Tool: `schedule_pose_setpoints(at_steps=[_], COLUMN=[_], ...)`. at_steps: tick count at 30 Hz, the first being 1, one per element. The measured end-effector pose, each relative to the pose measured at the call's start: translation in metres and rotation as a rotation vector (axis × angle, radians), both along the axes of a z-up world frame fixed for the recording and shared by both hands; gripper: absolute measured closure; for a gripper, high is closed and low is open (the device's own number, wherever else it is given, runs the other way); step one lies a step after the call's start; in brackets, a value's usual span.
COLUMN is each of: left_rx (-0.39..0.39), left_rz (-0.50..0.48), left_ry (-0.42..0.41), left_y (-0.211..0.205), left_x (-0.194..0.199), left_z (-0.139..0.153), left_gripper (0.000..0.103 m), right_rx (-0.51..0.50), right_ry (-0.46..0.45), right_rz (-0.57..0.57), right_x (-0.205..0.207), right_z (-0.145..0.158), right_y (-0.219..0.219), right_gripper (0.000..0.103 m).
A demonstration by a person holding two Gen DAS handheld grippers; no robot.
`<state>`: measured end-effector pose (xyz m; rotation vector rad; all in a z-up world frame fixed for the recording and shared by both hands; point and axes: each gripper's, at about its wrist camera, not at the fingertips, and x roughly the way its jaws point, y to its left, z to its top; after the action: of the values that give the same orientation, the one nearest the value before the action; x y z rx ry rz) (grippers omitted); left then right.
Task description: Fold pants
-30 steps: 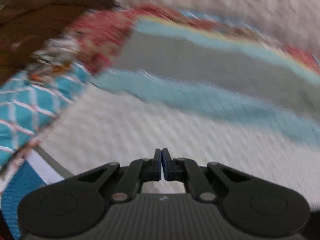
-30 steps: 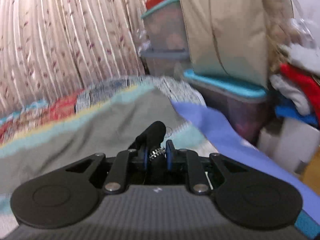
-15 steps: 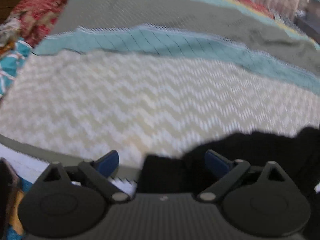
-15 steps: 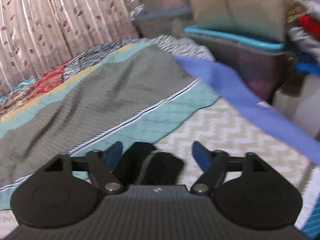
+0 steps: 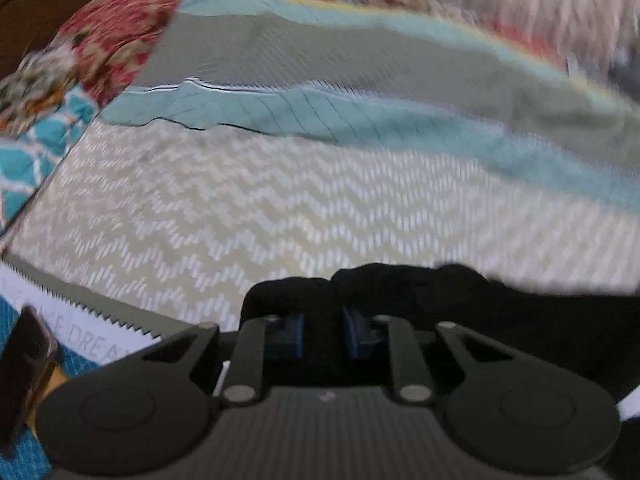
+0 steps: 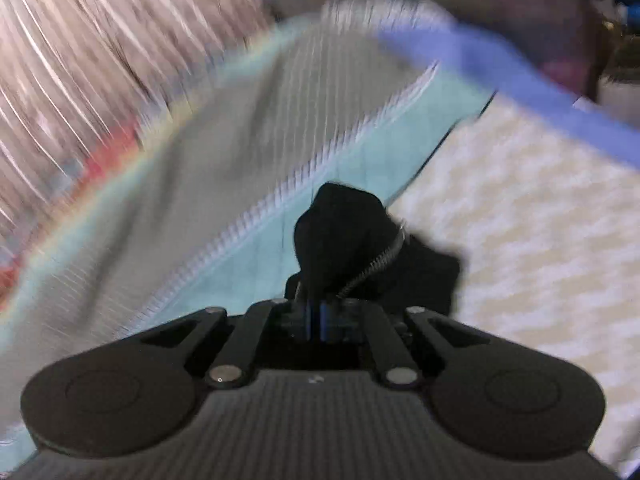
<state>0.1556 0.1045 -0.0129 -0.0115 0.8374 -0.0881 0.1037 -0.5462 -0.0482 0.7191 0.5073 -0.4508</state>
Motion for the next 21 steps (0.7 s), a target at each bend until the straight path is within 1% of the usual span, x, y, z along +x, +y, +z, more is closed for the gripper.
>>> schedule_pose_setpoints(at_steps=[2,3,4,5,6,8,9,10,11,13,14,15,16,17,19,20,21], left_rx=[-0.056,-0.067,-0.075,-0.080,-0.080,-0.079,-0.082,-0.084,-0.085,-0.086,-0.085,-0.081,-0.075,-0.068,-0.050,-0.040,-0.032], left_rz=[0.009,0.010,0.004,-0.002,-0.004,-0.002,-0.003,-0.003,-0.001,0.007,0.010,0.012,0.016,0.020,0.028,0.034,0.043], left_ry=[-0.005,-0.005,0.000,0.006,0.013,0.024,0.021,0.017,0.012,0.001,-0.005,-0.012,-0.017,-0.020,-0.026,-0.031,-0.038], left_y=[0.010,0.013,0.013,0.013,0.011,0.008,0.007,0.007,0.007,0.006,0.005,0.004,0.002,0.000,-0.004,-0.005,-0.005], left_x=[-0.004,-0.005,-0.007,-0.008,-0.010,-0.014,-0.016,-0.018,-0.019,-0.018,-0.017,-0.017,-0.016,-0.016,-0.015,-0.014,-0.014], left_z=[0.005,0.005,0.004,0.001,-0.002,-0.006,-0.006,-0.005,-0.003,0.000,0.001,0.003,0.004,0.004,0.006,0.007,0.008], left_gripper=[0.086,0.086,0.086,0.086,0.085,0.085,0.085,0.085,0.085,0.085,0.086,0.086,0.086,0.086,0.086,0.086,0.086], right_rx=[-0.009,-0.013,-0.012,-0.006,-0.009,-0.059,-0.086,-0.098,-0.105,-0.135,-0.160,-0.192,-0.226,-0.246,-0.221,-0.208,-0.223], right_ry=[-0.035,-0.030,-0.006,0.035,0.107,0.232,0.279,0.278,0.255,0.194,0.171,0.153,0.158,0.185,0.253,0.307,0.372], right_rz=[-0.009,-0.012,-0.012,-0.015,-0.054,-0.174,-0.215,-0.237,-0.241,-0.184,-0.144,-0.100,-0.061,-0.043,-0.006,0.028,0.043], right_x=[-0.054,-0.082,-0.108,-0.130,-0.153,-0.184,-0.197,-0.202,-0.204,-0.188,-0.173,-0.156,-0.134,-0.113,-0.077,-0.061,-0.048], right_z=[0.015,0.017,0.014,0.007,-0.003,-0.015,-0.018,-0.017,-0.013,0.000,0.004,0.006,0.004,-0.001,-0.020,-0.033,-0.043], right_y=[-0.013,-0.018,-0.023,-0.027,-0.032,-0.038,-0.038,-0.040,-0.040,-0.032,-0.029,-0.023,-0.019,-0.018,-0.020,-0.020,-0.023], right_gripper=[0.096,0.092,0.089,0.065,0.043,0.045,0.046,0.046,0.046,0.045,0.040,0.028,0.023,0.020,0.021,0.027,0.052])
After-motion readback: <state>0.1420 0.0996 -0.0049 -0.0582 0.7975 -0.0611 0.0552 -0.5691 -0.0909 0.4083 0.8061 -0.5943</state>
